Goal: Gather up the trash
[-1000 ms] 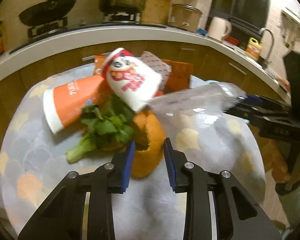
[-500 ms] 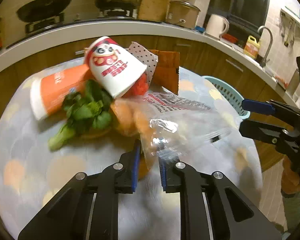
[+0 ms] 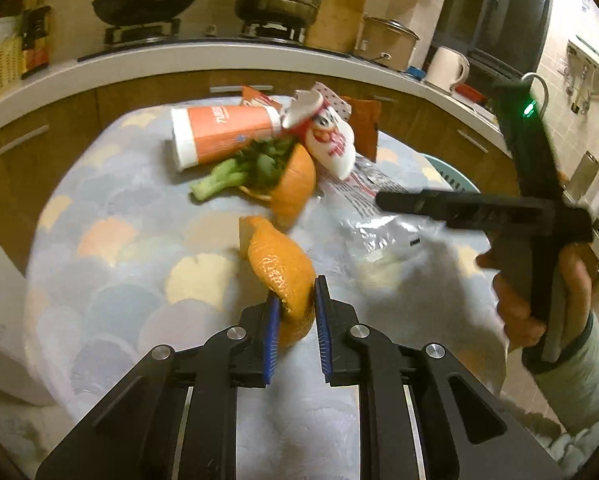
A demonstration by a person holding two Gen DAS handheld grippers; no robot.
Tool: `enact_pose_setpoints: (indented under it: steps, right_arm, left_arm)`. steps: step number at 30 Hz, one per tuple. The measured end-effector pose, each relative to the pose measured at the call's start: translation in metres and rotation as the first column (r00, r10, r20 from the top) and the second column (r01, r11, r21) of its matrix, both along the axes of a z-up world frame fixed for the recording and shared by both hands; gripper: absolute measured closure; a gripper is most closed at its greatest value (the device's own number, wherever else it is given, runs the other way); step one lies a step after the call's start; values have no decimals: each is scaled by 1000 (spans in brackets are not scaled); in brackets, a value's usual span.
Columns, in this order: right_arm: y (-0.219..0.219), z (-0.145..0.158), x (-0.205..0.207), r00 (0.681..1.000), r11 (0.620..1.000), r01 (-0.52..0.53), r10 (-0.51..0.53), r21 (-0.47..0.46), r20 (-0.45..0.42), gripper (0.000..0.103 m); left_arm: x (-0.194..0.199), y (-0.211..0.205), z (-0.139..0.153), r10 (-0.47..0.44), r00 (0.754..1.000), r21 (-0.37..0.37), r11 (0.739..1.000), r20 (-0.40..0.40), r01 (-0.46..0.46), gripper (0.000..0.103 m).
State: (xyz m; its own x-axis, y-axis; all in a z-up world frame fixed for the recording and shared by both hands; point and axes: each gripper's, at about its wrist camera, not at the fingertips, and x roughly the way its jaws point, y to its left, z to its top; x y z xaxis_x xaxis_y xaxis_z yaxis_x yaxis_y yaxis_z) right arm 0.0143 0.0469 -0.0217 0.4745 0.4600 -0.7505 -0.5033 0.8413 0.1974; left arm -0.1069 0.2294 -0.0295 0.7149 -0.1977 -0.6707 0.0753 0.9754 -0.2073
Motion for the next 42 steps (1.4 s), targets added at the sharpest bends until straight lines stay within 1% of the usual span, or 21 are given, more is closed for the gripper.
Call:
enact_pose_setpoints:
  steps: [2,4,6,9,10,13,15,16,17,18,19,20,23,26,31,34,38,42]
  right_arm:
    - [9,-9,-1,999,998,22,-20,-67,33,8]
    - [15,-15,1,999,996,30,-27,-85,30,8]
    - [19,-20,5,1000,997,24,-24,-75,-2,8]
    - [25,-24,13,997,1000,11,-12,-19,-75,8]
    - [28,-25,16,996,1000,13,-14,-17,-87,8]
    - [34,-26,19,998,997,23,-28,-72,-59,8]
    - [37,-26,15,999,994,34,-37,-106,-25,23]
    - [37,-25,12,999,989,44,-43,-139,8,37]
    - [37,-25,10,999,987,37,-33,-154,24,45]
    - [34,-24,8,999,988,30,-26,-153,30,51]
    - [32,-24,6,999,987,30,-24,-159,37,61]
    - [26,-23,4,999,987,30,-23,-158,43,68]
    - [1,-20,1,999,995,35,-33,-98,20,76]
    - [-22,-13,-4,998,996,49,-46,-78,39,79]
    - [-53,-4,-8,996,995,73,-70,-61,57,79]
    - [-72,4,-13,995,996,74,-71,-54,71,80]
    - [-92,12,-18,992,996,80,-76,-28,102,80]
    - [-114,13,-13,987,993,117,-113,-34,119,80]
  left_arm:
    - [-1,3,3,2,1000,-10,1000,17,-2,88]
    - [0,5,6,4,1000,-19,1000,28,-4,88]
    - [2,7,7,7,1000,-32,999,29,-6,88]
    - [5,8,9,6,999,-37,999,34,-4,88]
    - [7,7,9,6,999,-42,999,35,-5,88]
    - [9,6,8,7,999,-44,999,32,-5,88]
    - [10,6,9,6,999,-44,999,31,-5,88]
    - [10,5,9,7,999,-46,999,32,-6,88]
    - [10,5,10,7,999,-46,999,33,-5,88]
    - [10,4,10,4,999,-47,999,34,-3,88]
    - [10,2,11,0,999,-46,999,35,1,88]
    - [11,1,12,-4,999,-44,999,37,5,89]
    - [12,-7,14,-22,999,-40,999,43,24,90]
    - [16,-17,17,-47,998,-44,998,48,50,90]
    - [26,-43,20,-96,994,-32,995,60,98,93]
    - [31,-58,23,-138,988,-43,989,69,141,94]
    - [31,-76,29,-191,975,-29,980,110,196,95]
    - [40,-90,32,-216,971,-5,976,102,217,95]
